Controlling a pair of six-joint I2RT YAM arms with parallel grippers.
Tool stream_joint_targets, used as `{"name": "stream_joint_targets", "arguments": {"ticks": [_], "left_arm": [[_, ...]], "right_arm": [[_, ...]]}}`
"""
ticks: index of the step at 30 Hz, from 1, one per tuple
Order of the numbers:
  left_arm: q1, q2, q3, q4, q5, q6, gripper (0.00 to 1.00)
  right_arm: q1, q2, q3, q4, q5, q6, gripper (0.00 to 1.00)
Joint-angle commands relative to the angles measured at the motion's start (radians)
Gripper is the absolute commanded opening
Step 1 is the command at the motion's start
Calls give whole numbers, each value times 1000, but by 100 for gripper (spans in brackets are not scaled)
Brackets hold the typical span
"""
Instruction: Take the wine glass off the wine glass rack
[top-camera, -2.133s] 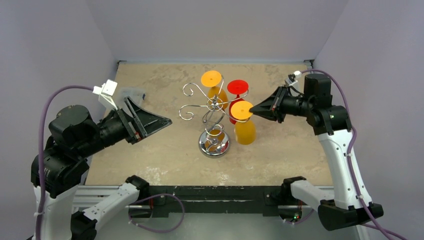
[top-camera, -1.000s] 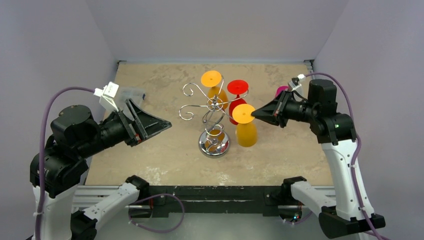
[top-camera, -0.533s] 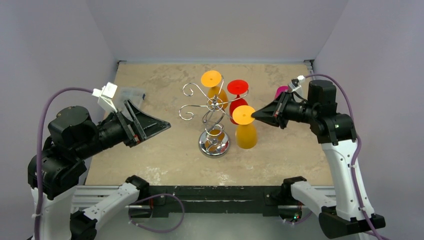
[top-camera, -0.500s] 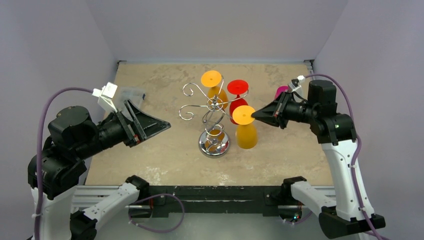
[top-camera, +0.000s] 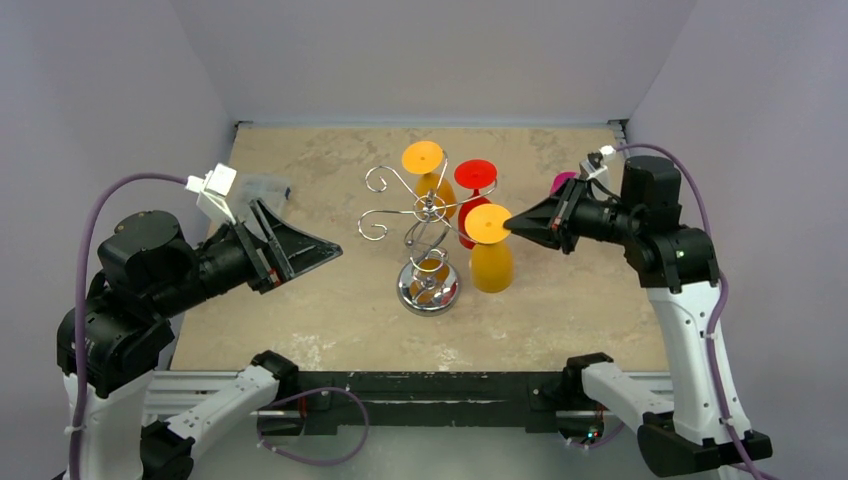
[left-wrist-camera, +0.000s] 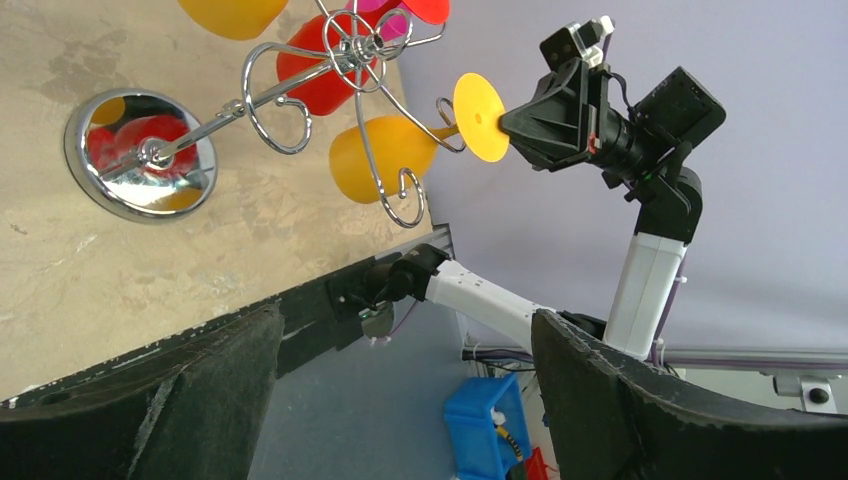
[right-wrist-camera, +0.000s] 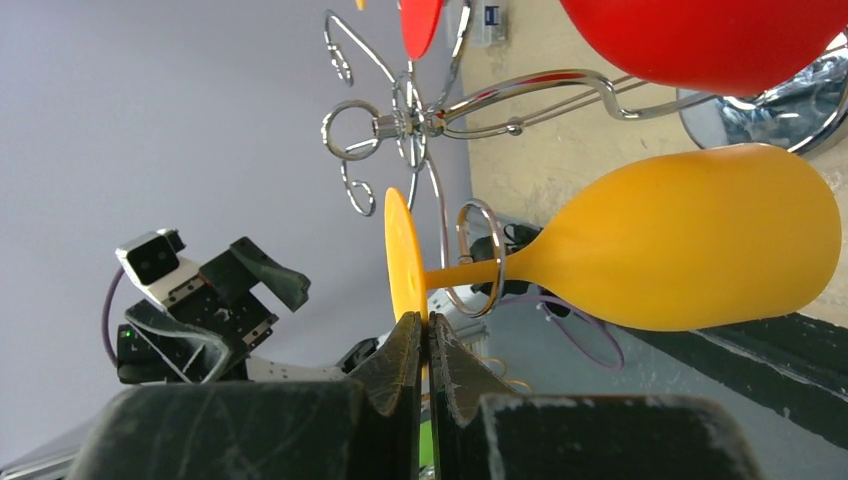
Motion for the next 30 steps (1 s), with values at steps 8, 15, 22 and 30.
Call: {"name": "stream_joint_targets", "arguments": {"ticks": [8, 15, 22, 30], "left_arm": [[5, -2, 1, 27, 0, 22, 91], [5, 2, 2, 29, 0, 24, 91], [5, 10, 10, 31, 0, 27, 91], [5, 35, 31, 43, 9, 25, 91]], "right_arm": [[5, 9, 75, 64, -13, 48, 0], [5, 7, 67, 76, -45, 51, 0], [4, 4, 57, 33, -106, 6, 0], [5, -14, 14, 61, -138, 17, 0]]}}
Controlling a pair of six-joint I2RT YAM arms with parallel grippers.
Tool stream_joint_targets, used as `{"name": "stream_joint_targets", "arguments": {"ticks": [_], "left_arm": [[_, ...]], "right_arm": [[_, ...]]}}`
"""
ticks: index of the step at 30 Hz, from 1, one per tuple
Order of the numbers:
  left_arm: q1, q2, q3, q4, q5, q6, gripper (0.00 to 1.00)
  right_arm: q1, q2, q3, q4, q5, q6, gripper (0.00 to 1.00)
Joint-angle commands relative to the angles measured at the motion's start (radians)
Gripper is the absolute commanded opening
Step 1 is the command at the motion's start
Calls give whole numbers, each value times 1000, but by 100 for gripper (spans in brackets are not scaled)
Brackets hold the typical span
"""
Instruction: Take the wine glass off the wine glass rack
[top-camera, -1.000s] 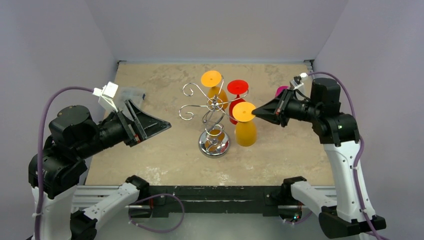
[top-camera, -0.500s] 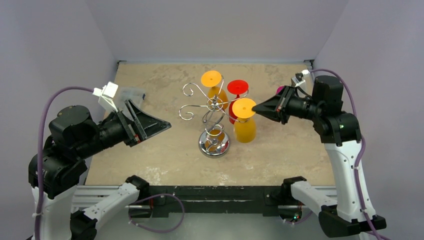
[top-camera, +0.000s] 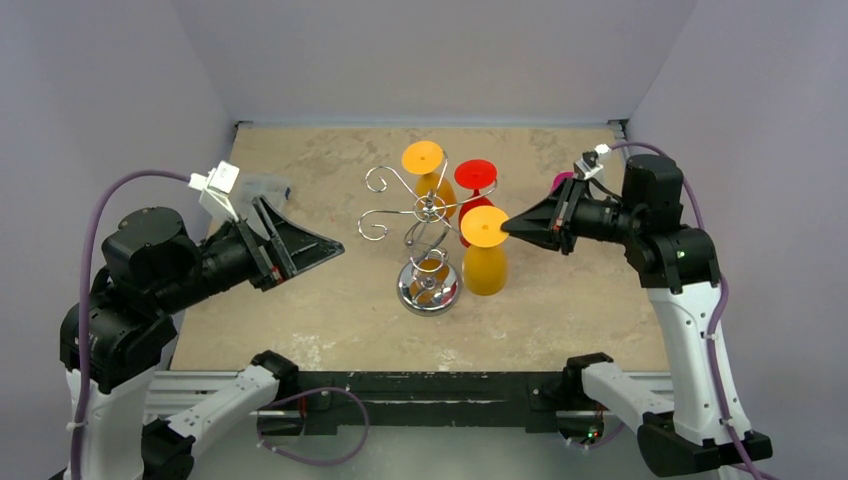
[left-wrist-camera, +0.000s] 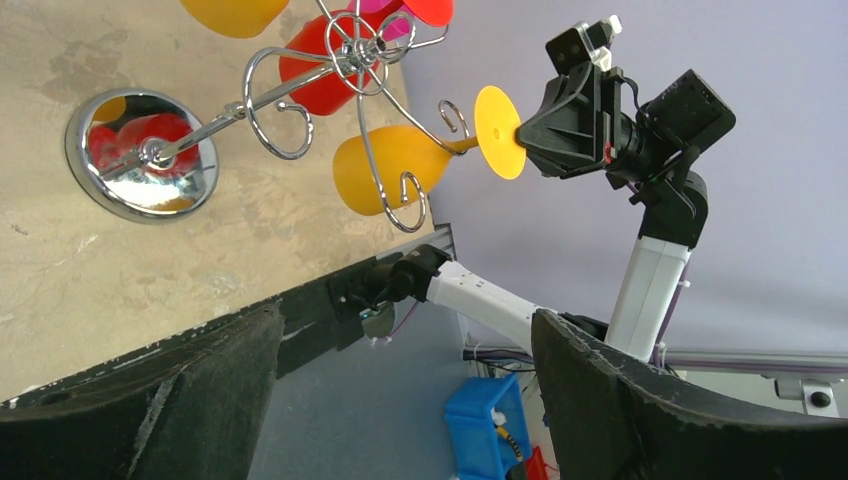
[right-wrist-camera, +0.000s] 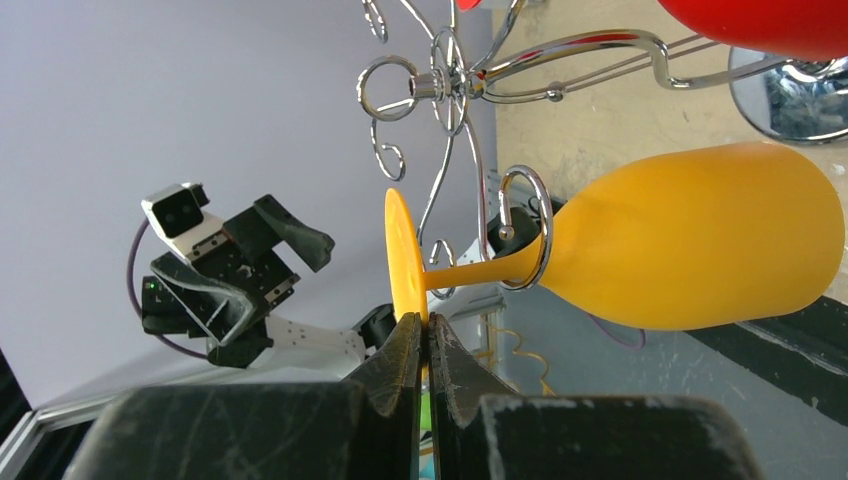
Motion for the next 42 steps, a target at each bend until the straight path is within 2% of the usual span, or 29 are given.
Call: {"name": "stream_joint_targets", "arguments": {"ticks": [1, 9, 22, 42], "left_arm": [[5, 34, 39, 40, 11, 26, 91], [5, 80, 102, 35, 19, 38, 91], [5, 72, 90, 48, -4, 16, 91], [5, 62, 90, 53, -47, -21, 91]], "right_arm": [[5, -16, -13, 40, -51, -8, 0], [6, -8, -32, 76, -43, 1, 0], [6, 49, -33, 182, -46, 28, 0], [9, 124, -11, 229, -98, 4, 0]]}}
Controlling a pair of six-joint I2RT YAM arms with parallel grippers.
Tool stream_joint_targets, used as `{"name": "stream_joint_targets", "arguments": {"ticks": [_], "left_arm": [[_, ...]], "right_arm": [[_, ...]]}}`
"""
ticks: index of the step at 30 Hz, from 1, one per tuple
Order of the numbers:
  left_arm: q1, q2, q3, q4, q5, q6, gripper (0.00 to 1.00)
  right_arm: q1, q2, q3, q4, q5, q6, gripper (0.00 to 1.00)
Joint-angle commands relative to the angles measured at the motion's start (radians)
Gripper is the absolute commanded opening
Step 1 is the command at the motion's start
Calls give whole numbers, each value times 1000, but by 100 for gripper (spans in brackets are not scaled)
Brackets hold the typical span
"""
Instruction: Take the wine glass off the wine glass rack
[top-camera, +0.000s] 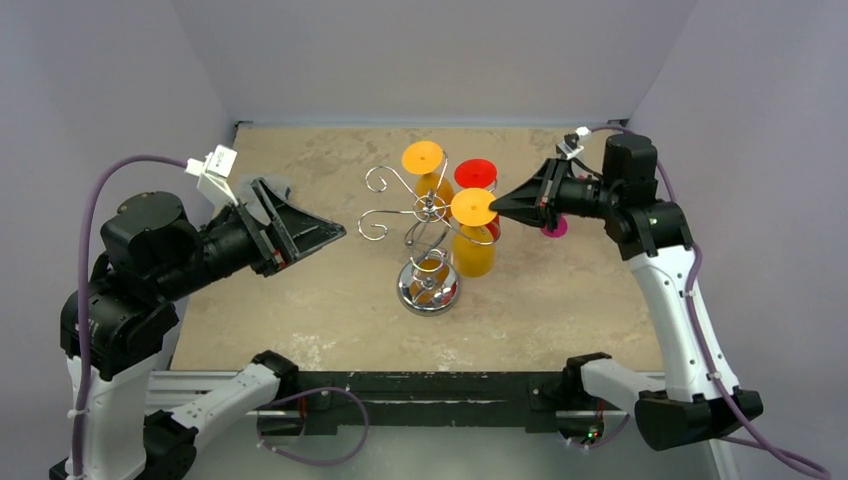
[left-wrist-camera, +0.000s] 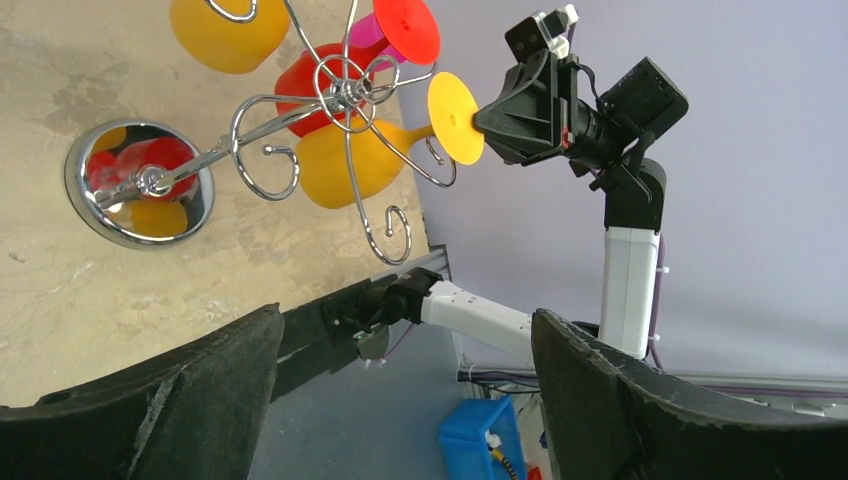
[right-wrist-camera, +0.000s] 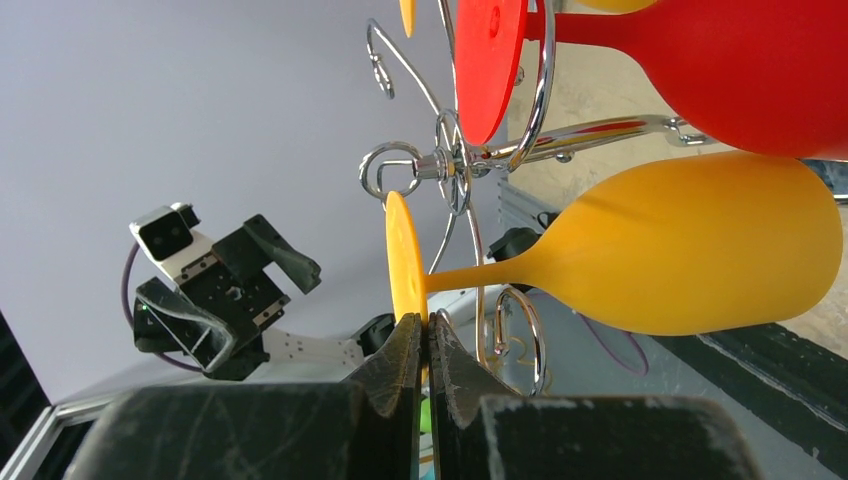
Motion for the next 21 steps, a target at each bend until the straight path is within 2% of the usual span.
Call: {"name": "stream_joint_targets", "arguments": {"ticks": [1, 10, 21], "left_arm": [[5, -6, 16, 41, -21, -17, 91], [5, -9, 0, 62, -24, -29, 91], [5, -16, -14, 69, -25, -33, 91]], "right_arm": [[2, 8, 38, 41, -51, -17, 0], [2, 27, 70, -24, -37, -87, 0], [1, 25, 114, -145, 58, -164, 0]]}}
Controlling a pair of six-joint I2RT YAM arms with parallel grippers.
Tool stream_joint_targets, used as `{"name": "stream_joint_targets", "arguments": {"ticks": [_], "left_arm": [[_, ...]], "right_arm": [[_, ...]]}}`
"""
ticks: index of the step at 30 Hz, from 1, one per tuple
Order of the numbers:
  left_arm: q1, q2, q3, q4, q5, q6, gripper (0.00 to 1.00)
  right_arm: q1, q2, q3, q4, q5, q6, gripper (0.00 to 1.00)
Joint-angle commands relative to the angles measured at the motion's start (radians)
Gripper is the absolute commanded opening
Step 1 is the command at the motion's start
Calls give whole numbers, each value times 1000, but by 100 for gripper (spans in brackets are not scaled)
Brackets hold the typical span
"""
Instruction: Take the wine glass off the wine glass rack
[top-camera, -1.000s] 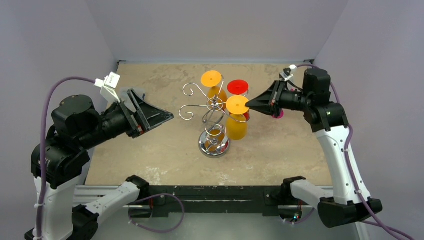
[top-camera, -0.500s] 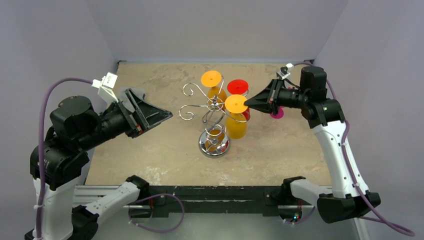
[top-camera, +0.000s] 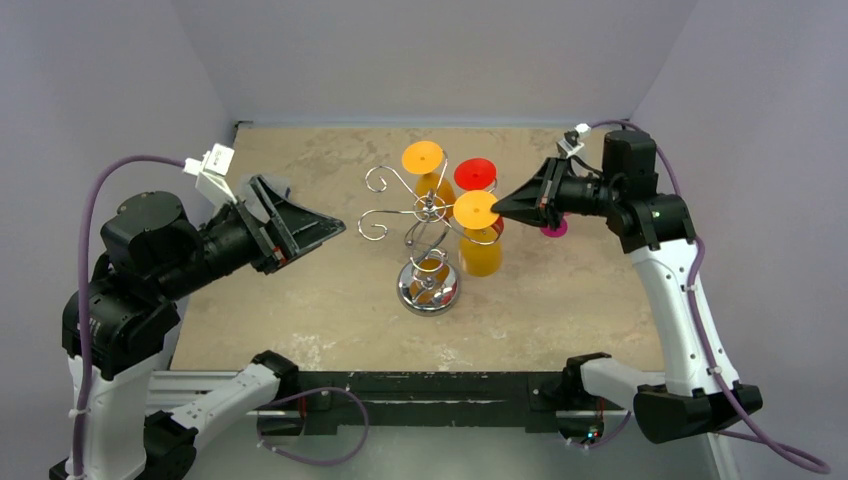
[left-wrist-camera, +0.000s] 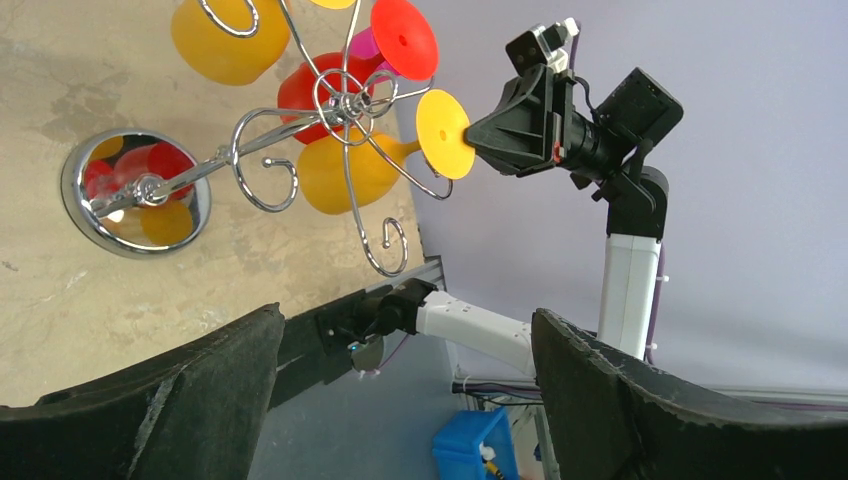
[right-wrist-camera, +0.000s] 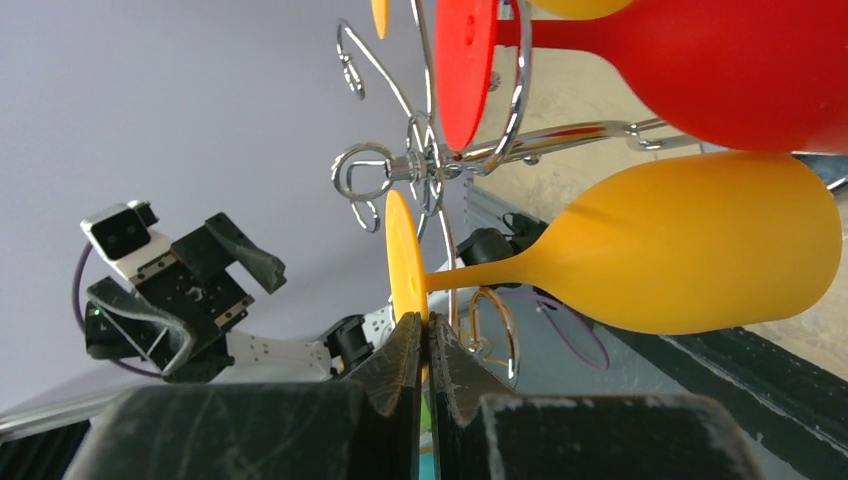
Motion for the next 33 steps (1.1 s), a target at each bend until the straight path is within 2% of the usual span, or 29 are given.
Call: {"name": "stream_joint_targets", "arguments": {"ticks": [1, 14, 25, 33], "left_arm": [[5, -13, -4, 45, -4, -9, 91], [5, -49, -18, 18, -19, 0, 91], [5, -18, 47, -36, -8, 31, 91], [5, -21, 63, -60, -13, 47, 91]], "right_arm": [[1, -10, 59, -69, 53, -64, 0], [-2, 6, 185, -244, 214, -170, 0], [-7, 77, 511, -571, 470, -351, 0], [-7, 67, 636, -667, 500, -349, 0]]}}
